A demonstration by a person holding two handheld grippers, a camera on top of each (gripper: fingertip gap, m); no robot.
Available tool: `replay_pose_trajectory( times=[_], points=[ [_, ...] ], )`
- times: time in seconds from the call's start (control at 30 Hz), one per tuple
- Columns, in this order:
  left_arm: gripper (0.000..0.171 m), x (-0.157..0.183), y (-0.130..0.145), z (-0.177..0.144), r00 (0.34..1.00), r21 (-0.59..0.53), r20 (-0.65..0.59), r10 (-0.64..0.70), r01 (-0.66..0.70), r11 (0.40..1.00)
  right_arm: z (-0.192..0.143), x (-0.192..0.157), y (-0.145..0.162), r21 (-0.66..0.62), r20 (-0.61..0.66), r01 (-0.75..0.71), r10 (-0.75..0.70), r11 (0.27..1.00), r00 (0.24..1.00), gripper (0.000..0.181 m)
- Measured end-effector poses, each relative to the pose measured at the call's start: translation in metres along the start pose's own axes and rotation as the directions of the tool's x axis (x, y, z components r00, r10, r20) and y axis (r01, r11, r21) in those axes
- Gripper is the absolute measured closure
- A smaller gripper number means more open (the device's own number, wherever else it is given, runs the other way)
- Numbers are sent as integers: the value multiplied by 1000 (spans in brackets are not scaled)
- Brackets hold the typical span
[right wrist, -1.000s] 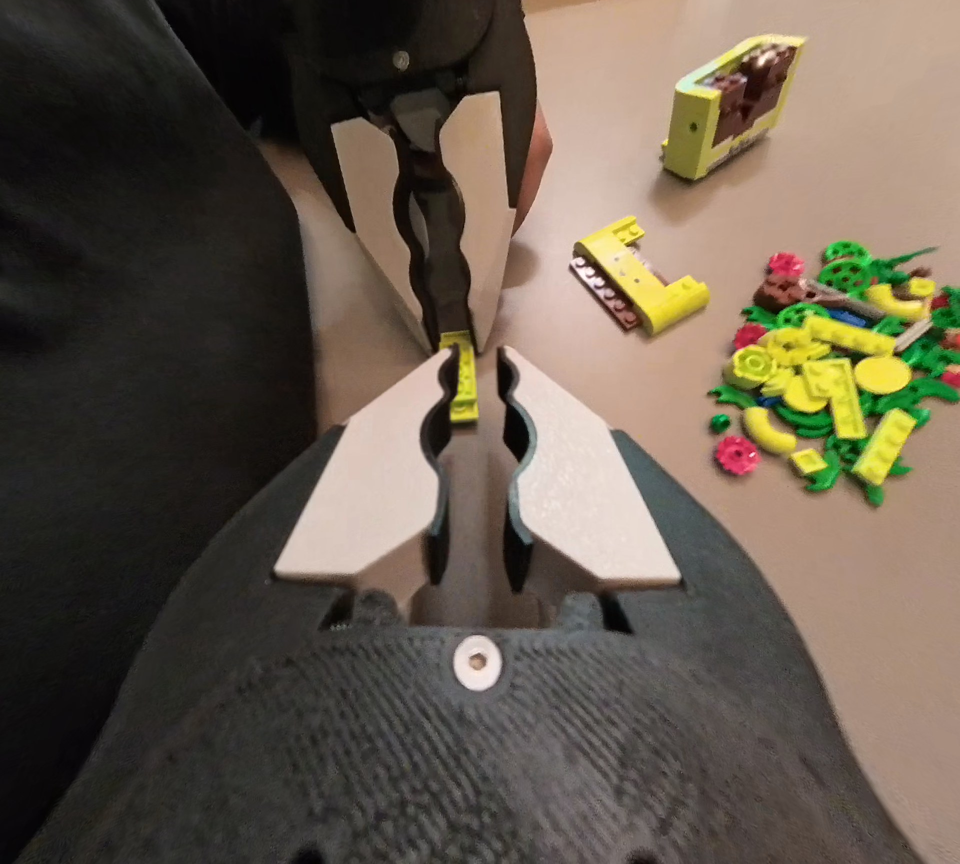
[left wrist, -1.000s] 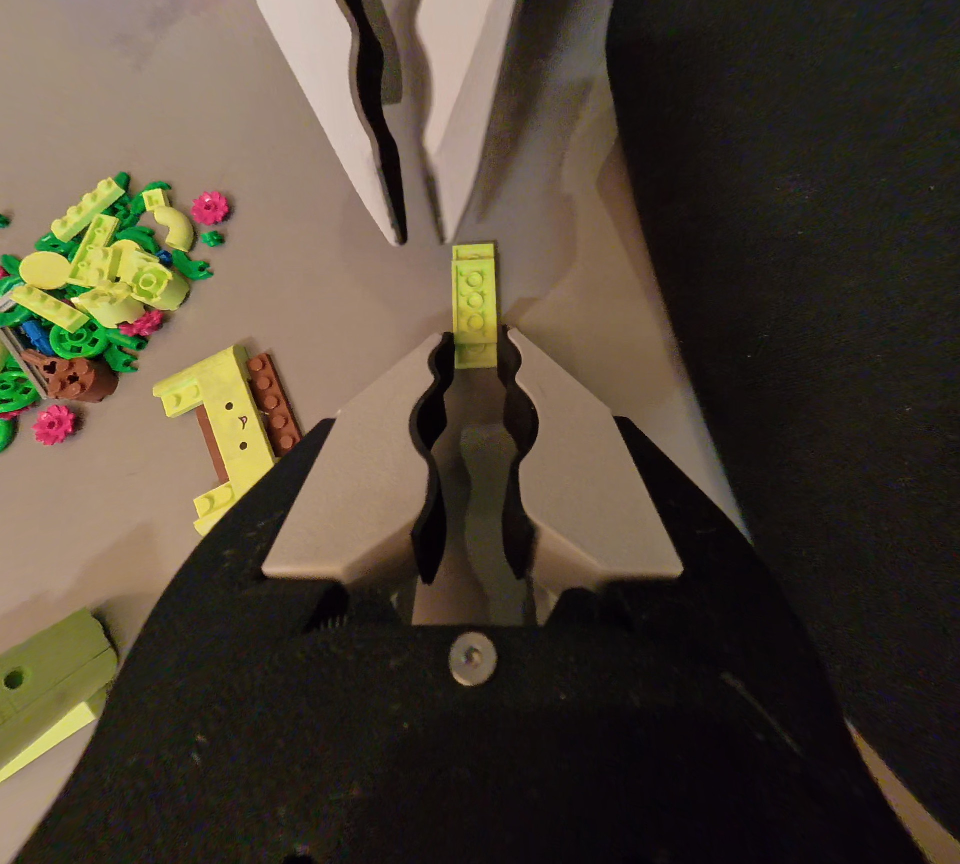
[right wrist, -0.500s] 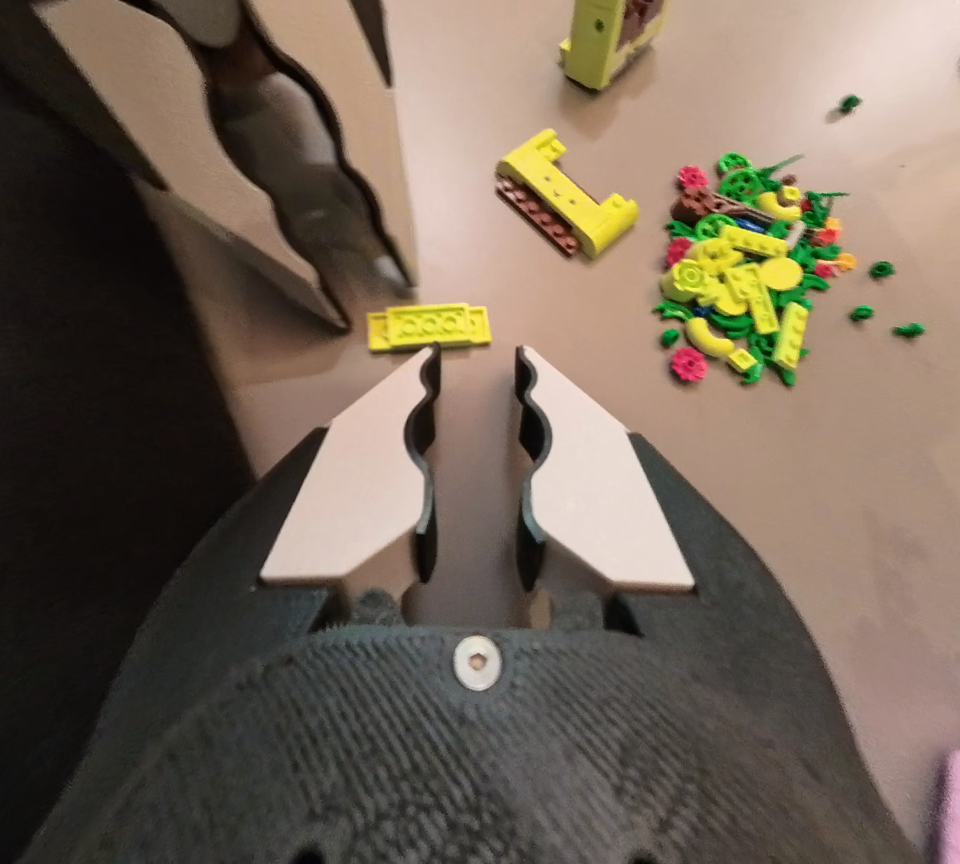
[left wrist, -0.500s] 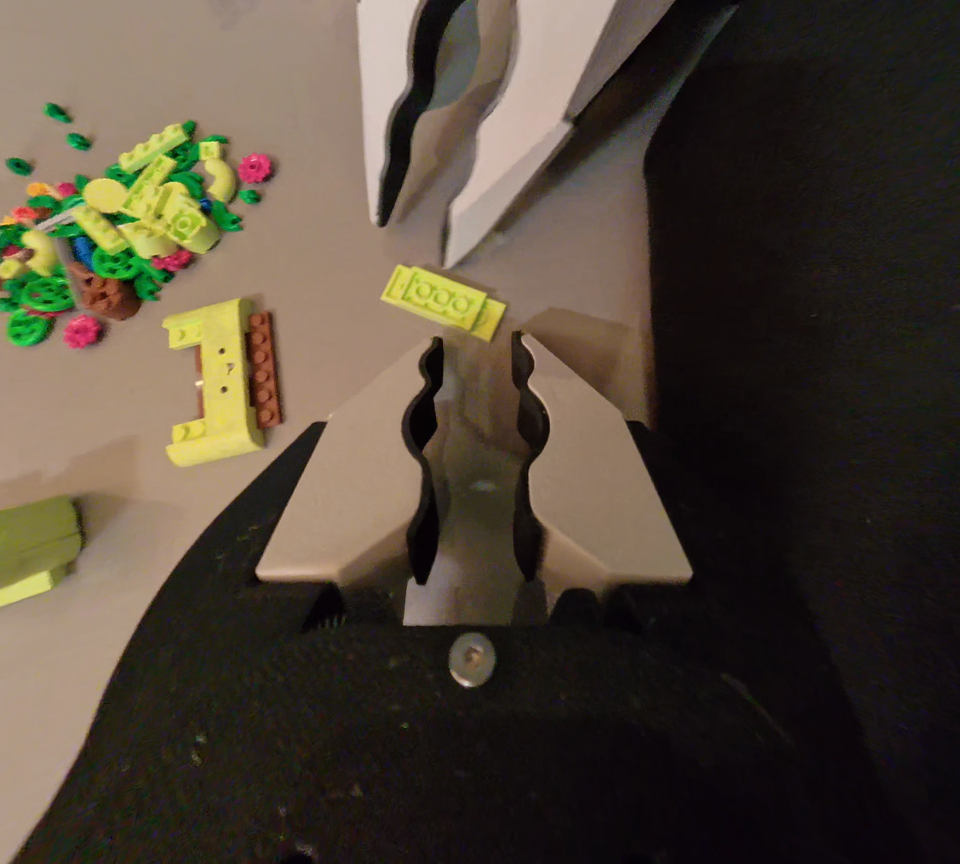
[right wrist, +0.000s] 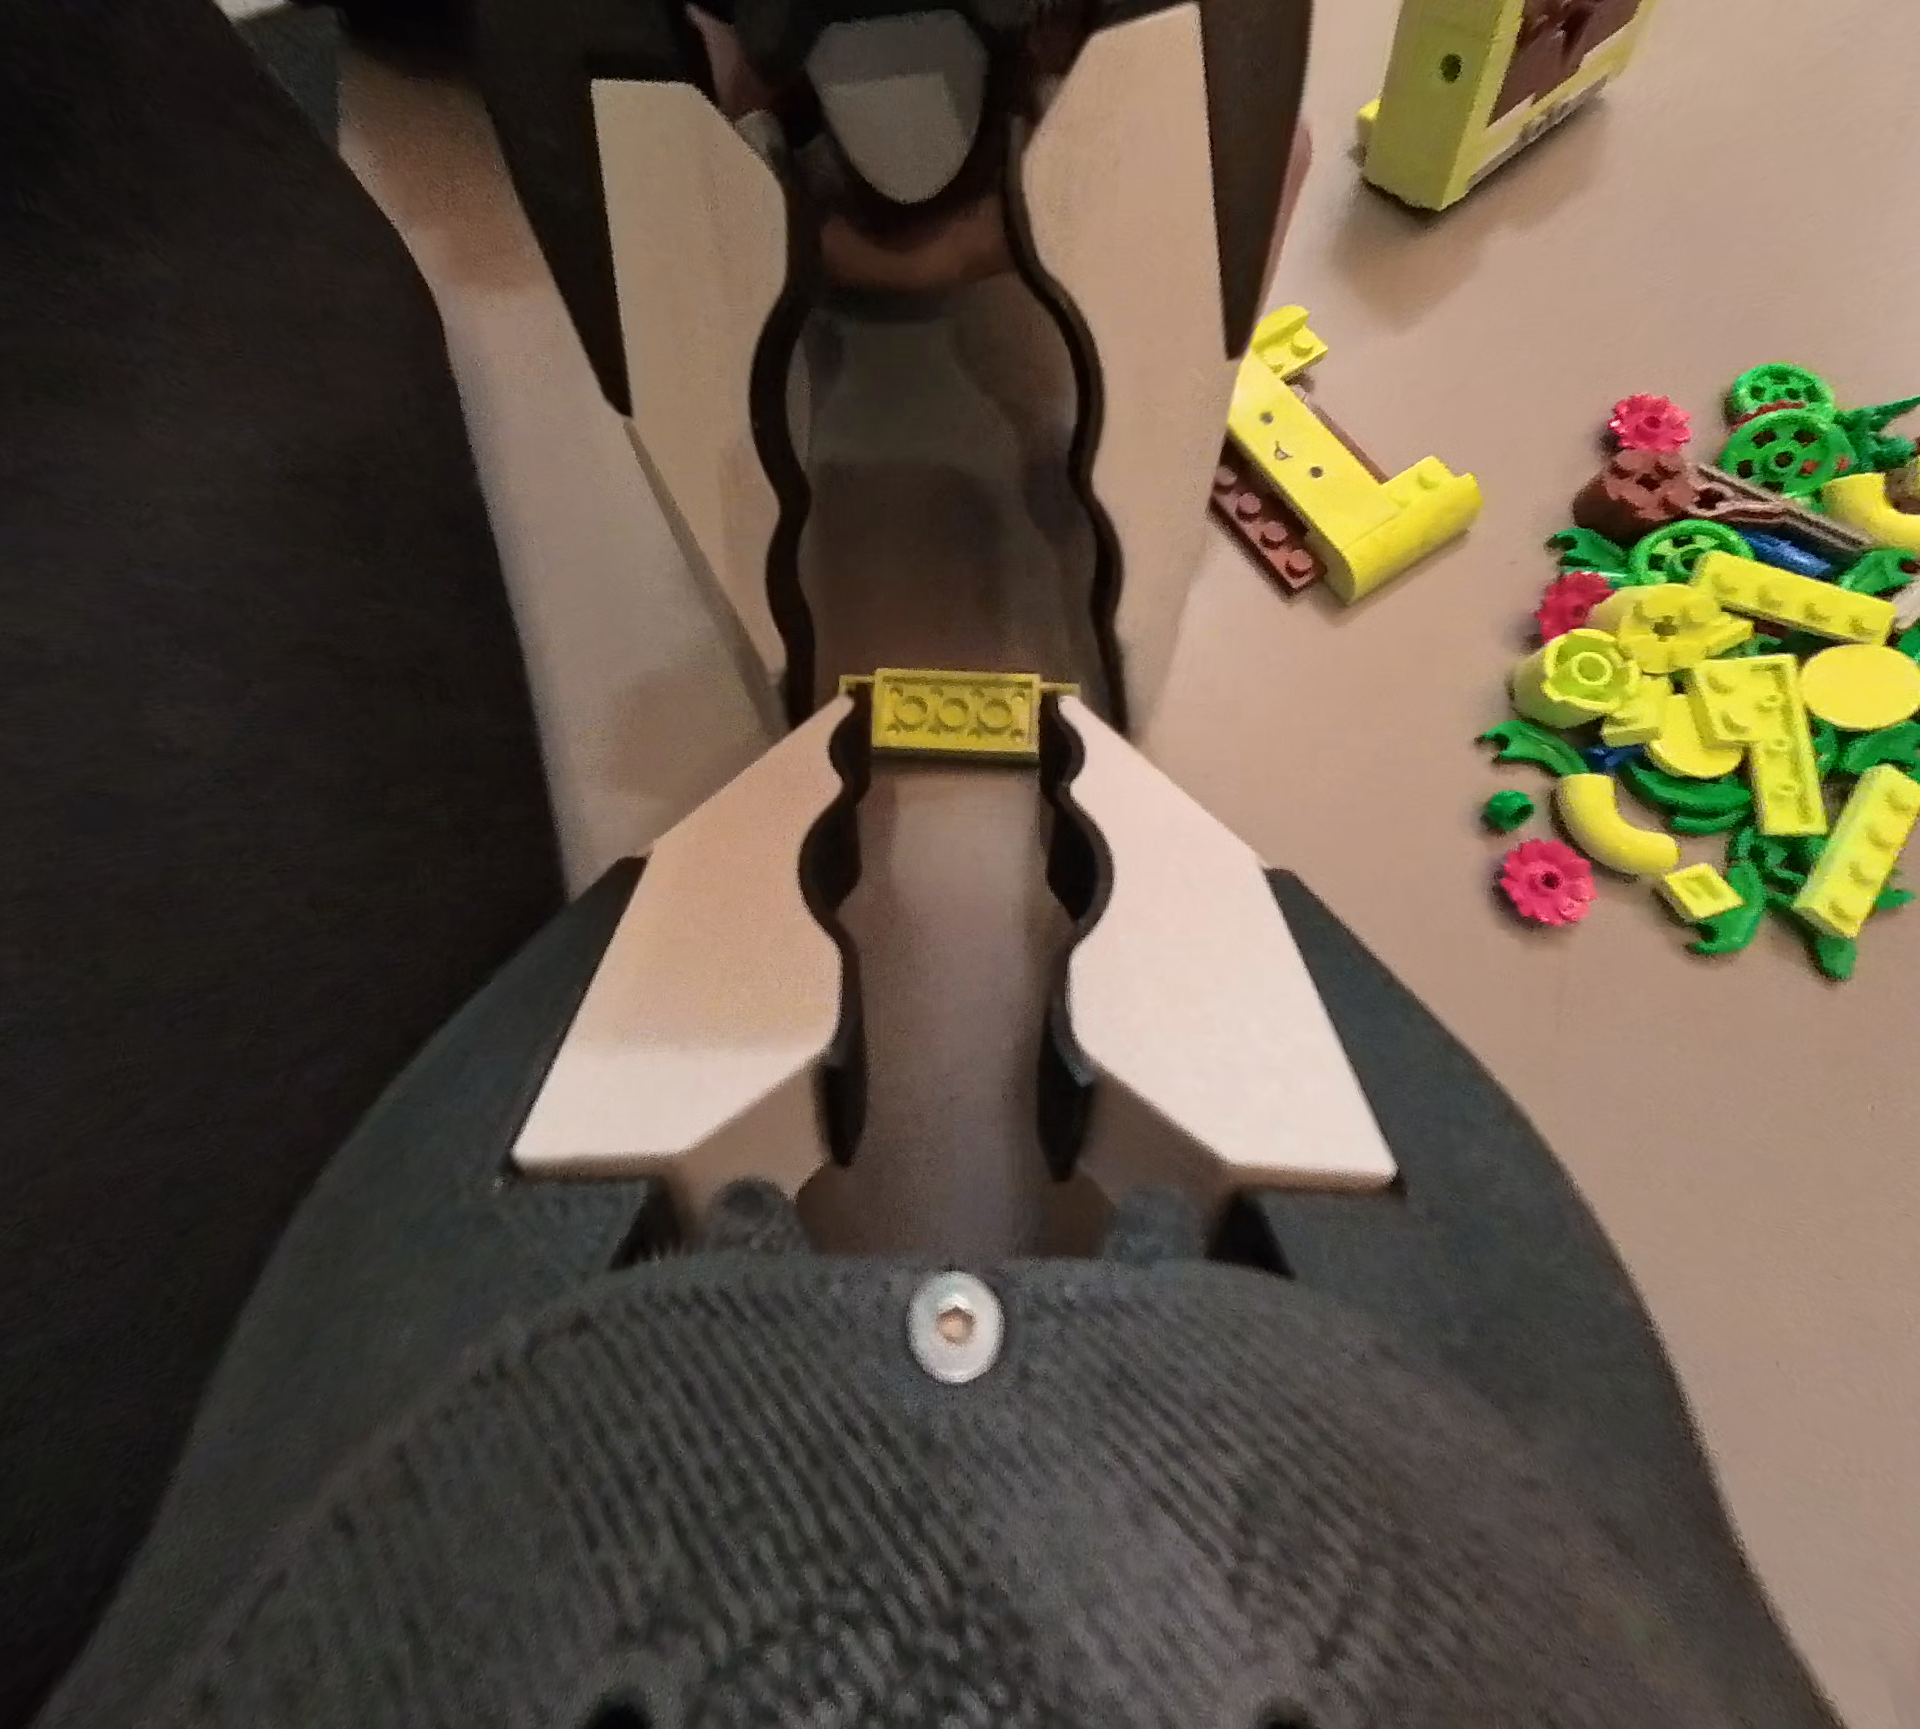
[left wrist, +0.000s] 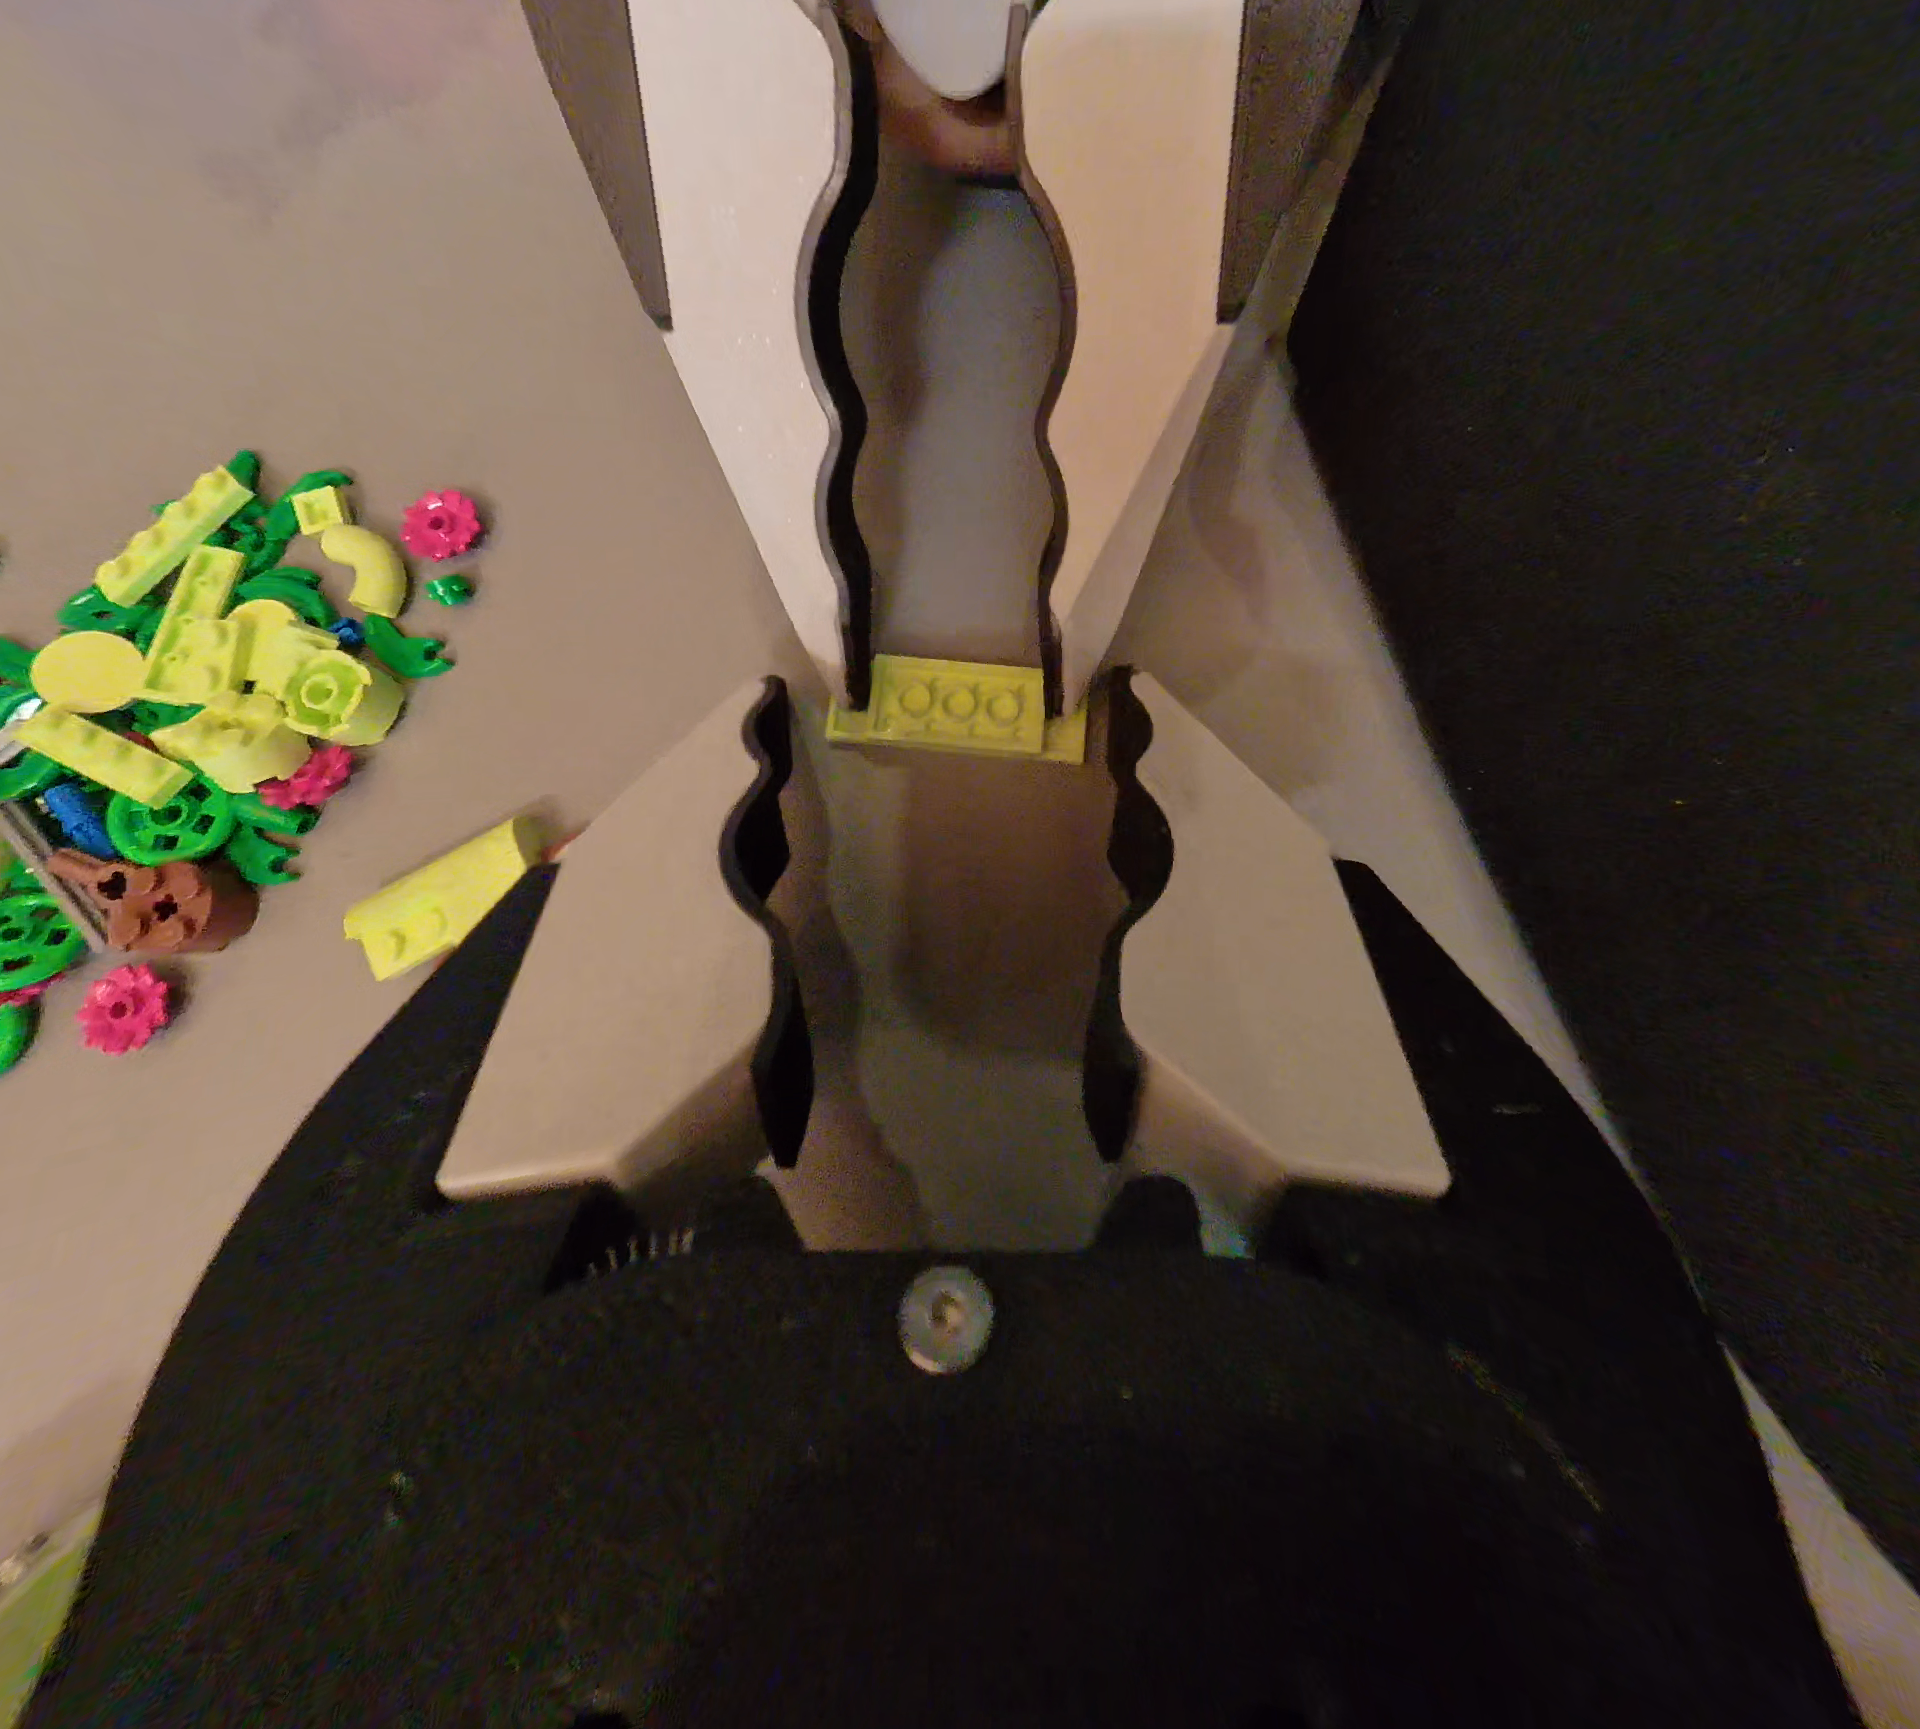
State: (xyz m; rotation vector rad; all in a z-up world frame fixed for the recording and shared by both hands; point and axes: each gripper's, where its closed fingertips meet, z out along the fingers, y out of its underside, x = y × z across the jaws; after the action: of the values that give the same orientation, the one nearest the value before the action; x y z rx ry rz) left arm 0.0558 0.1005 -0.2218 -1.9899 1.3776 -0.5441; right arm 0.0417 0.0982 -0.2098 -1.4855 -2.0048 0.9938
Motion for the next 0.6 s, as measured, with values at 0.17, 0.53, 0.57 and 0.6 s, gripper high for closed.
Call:
replay_pose_trajectory(
  times=[0.17,0.53,0.57,0.6],
  points=[
    [124,2,1,-1,1000,0,-16,-3,3,1000,-4,0,-1,-4,18,26,-26,1000,1000,151],
    [124,3,5,-4,1000,-5,-5,-21,21,1000,-12,2,-5,-48,9,41,-41,998,999,151],
    [124,3,6,-4,1000,-5,-3,-25,25,1000,-13,3,-6,-39,6,36,-36,999,999,151],
    [124,3,6,-4,1000,-6,-2,-29,29,1000,-14,3,-7,-21,6,25,-25,999,1000,152]
  ],
)
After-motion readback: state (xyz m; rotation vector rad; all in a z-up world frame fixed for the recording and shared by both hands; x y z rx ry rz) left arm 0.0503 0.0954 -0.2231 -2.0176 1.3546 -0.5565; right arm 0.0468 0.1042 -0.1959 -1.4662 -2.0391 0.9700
